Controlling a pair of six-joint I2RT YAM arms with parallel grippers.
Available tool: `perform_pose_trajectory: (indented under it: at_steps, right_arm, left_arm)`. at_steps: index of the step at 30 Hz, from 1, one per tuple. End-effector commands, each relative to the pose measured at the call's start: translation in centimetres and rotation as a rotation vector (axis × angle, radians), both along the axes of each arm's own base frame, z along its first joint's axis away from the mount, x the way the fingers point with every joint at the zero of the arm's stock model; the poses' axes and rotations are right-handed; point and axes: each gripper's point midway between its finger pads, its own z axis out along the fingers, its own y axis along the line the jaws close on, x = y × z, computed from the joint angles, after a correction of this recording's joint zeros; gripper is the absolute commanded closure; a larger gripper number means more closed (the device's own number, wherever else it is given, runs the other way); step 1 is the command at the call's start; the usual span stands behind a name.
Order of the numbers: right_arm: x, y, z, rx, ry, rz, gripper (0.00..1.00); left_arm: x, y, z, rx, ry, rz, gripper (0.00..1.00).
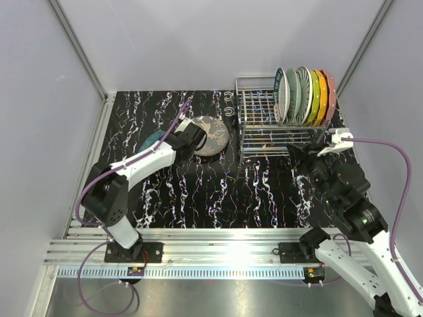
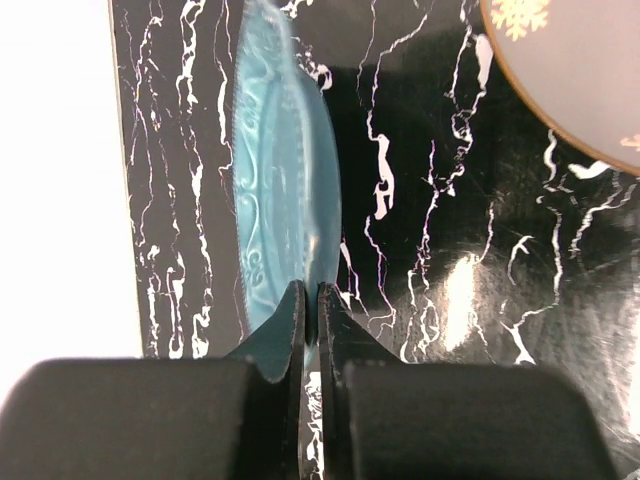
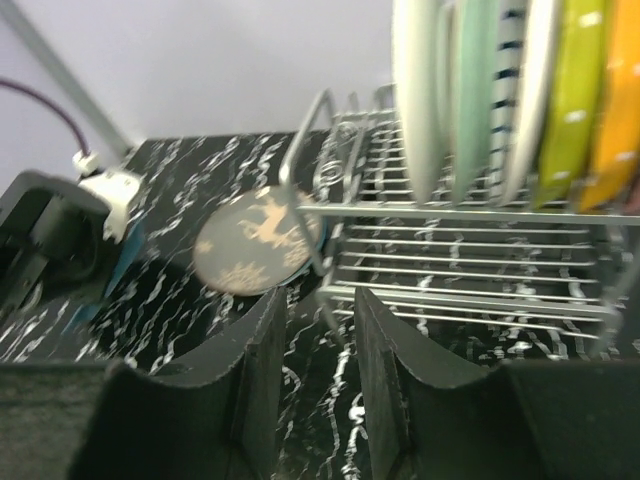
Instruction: Load the plates into the dish rack
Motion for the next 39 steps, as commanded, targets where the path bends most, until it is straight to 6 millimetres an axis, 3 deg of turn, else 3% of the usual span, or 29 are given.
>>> perform_pose_trajectory:
  at_steps: [1,10,15,17,20,23,25,26,28,29,30,31,32,34,35,37,38,39]
  right_arm:
    - [0.2,3.3,0.3,0.044,0.000,0.151,0.59]
    - [0.4,6.8,-1.2,0.096,0.044,0.297,0.63]
    - [0.2,9.1,-1.7,0.126,0.043,0.388,0.63]
    - [0.4,11.3,-2.2,0.064,0.046,0.406,0.62]
    - [-0.2,13.0,-2.0,0.025,0.029,0.424,0.60]
    - [0.0,16.2,-3.6,-0.033,0.066,0.459,0.59]
    - [-0.3,18.1,-3.5,-0.027,0.052,0.485,0.58]
    - [0.0,19.1,-4.7,-0.052,0.076,0.486,0.57]
    - [-0.3,21.3,-4.1,-0.030,0.038,0.499,0.55]
    - [-0.2,22.7,-5.4,-0.060,0.056,0.504,0.53]
    - [0.1,23.4,-5.2,-0.055,0.040,0.481,0.50]
    - [-0.7,24.9,-5.2,-0.057,0.029,0.506,0.48]
    - [-0.3,26.2,-6.6,-0.095,0.039,0.505,0.46]
    - [0.0,27.9,-6.1,-0.077,0.014,0.494,0.40]
    - [0.1,29.4,-7.6,-0.107,0.031,0.504,0.39]
    - [0.5,30.9,-7.0,-0.090,0.010,0.499,0.34]
    - [0.7,32.1,-8.3,-0.115,0.023,0.504,0.33]
    - [1.0,32.7,-8.1,-0.101,0.010,0.501,0.32]
  left_arm:
    - [1.2,-0.3,4.8,-0.071,-0.154,0.035,1.00]
    - [1.2,1.0,7.7,-0.132,-0.216,0.070,1.00]
    - [1.4,1.2,10.0,-0.285,-0.260,0.119,1.00]
    - [1.4,1.2,10.8,-0.429,-0.264,0.135,1.00]
    - [1.3,1.1,11.5,-0.495,-0.277,0.136,1.00]
    - [1.3,2.2,12.4,-0.581,-0.308,0.167,1.00]
    - [1.2,2.6,13.3,-0.642,-0.338,0.180,1.00]
    - [1.3,3.0,13.5,-0.675,-0.342,0.188,1.00]
    - [1.2,3.2,14.1,-0.722,-0.367,0.195,1.00]
    - [1.2,3.6,14.3,-0.732,-0.378,0.205,1.00]
    - [1.2,3.7,14.5,-0.750,-0.391,0.215,1.00]
    - [1.2,3.8,14.5,-0.758,-0.394,0.220,1.00]
    - [1.1,3.8,14.5,-0.771,-0.397,0.225,1.00]
    - [1.1,3.6,14.3,-0.809,-0.402,0.230,1.00]
    - [1.2,3.8,14.3,-0.820,-0.408,0.235,1.00]
    - [1.2,3.8,14.2,-0.855,-0.418,0.247,1.00]
    - [1.2,3.7,14.2,-0.883,-0.412,0.241,1.00]
    - [1.1,3.6,14.3,-0.908,-0.417,0.242,1.00]
